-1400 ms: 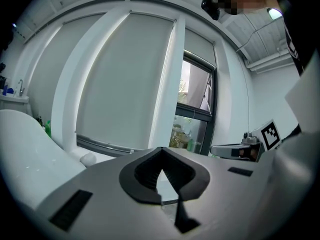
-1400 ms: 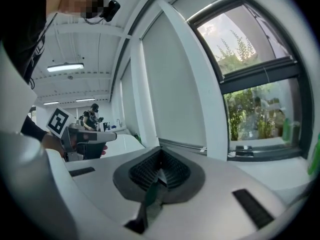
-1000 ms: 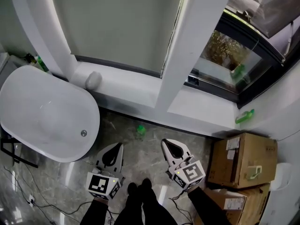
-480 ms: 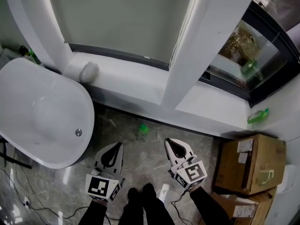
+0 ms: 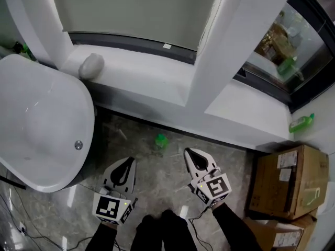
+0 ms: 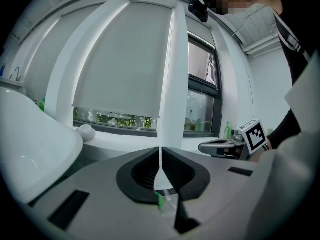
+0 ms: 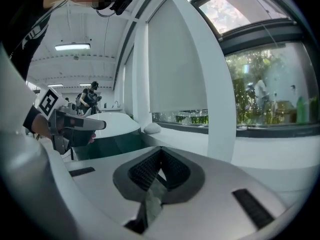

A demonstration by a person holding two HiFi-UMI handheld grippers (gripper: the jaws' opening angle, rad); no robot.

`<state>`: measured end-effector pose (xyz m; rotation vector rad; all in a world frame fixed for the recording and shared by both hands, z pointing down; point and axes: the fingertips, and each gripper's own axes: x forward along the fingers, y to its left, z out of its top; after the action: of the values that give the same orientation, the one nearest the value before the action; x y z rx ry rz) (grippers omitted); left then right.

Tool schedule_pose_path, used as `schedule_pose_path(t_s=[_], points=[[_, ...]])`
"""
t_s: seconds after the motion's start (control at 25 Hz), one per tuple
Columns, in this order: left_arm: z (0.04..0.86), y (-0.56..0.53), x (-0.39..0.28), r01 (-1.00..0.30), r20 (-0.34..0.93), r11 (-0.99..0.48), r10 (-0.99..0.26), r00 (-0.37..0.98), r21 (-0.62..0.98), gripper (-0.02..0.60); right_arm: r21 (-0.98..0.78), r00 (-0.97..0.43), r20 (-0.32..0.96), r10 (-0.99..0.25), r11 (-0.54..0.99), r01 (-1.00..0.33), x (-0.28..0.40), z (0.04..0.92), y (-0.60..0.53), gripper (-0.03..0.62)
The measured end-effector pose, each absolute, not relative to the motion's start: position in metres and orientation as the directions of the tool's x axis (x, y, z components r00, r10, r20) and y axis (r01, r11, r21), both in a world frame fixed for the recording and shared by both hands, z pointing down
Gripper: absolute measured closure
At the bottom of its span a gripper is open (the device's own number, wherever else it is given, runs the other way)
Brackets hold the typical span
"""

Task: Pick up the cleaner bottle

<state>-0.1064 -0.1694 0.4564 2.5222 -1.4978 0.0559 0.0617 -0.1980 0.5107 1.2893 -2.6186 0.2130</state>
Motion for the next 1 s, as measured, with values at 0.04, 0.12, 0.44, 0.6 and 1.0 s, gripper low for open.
schedule_pose_path(t_s=[0.04, 0.12, 0.44, 0.6, 1.0], points=[[0.467, -0.171, -0.106, -0.872, 0.139, -0.464, -0.863, 0.485, 0.158, 0.575, -0.032, -0.594, 0.255, -0.763, 0.607, -0.794, 0.062, 0.521, -0.199, 0.592], [0.489, -0.174, -0.106, -0.869, 0.142, -0.47, -0.86, 0.49, 0.155, 0.575, -0.028, -0.597, 0.257, -0.76, 0.611, -0.791, 0.061, 0.542, -0.2, 0.592], [0.577, -0.193, -0.097, -0.857, 0.136, -0.497, -0.847, 0.514, 0.139, 0.569, -0.008, -0.591, 0.262, -0.763, 0.611, -0.792, 0.07, 0.626, -0.213, 0.592], [0.619, -0.204, -0.088, -0.846, 0.142, -0.516, -0.835, 0.532, 0.136, 0.534, -0.002, -0.591, 0.263, -0.763, 0.612, -0.791, 0.074, 0.664, -0.219, 0.592], [0.721, -0.23, -0.051, -0.822, 0.173, -0.561, -0.803, 0.57, 0.104, 0.369, 0.024, -0.581, 0.244, -0.777, 0.603, -0.797, 0.097, 0.72, -0.223, 0.592]])
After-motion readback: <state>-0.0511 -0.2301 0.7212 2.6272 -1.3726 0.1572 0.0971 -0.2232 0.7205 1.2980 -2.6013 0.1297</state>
